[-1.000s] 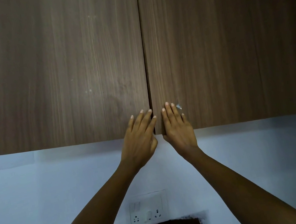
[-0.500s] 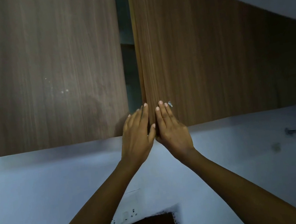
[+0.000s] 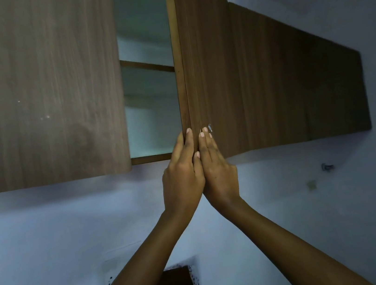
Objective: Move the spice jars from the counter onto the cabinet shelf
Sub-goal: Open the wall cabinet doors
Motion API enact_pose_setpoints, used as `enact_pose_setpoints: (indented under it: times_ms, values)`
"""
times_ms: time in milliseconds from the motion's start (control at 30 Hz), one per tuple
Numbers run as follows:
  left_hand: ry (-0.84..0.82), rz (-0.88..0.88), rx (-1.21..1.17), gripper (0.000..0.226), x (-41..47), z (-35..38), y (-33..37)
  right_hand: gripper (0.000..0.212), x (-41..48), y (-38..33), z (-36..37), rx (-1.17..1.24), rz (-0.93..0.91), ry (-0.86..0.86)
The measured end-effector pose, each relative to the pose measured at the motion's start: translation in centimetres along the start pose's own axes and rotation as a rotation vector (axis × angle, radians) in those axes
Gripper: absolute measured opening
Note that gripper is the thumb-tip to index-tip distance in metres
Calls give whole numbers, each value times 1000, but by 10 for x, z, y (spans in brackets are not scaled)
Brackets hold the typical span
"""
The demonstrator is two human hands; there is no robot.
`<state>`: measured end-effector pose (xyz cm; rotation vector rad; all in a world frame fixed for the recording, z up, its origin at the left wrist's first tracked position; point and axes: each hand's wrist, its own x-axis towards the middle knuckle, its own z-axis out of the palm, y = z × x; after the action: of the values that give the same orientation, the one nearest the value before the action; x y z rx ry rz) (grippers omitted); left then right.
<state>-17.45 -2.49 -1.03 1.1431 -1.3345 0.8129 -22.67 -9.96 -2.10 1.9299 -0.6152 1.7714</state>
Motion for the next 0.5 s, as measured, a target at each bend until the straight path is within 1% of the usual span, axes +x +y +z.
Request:
enact_pose_setpoints:
  times_ms: [133,267,500]
  values:
    - [45,-34,20,50,-6,11,30,52,-3,14,-23,84,-10,52]
    - [71,-44,8,46,-11,21,63,53,-9,31,-44,189,24,101]
    - [109,8,-13,44,-18,53,115,55,-16,71,-91,267,87,125]
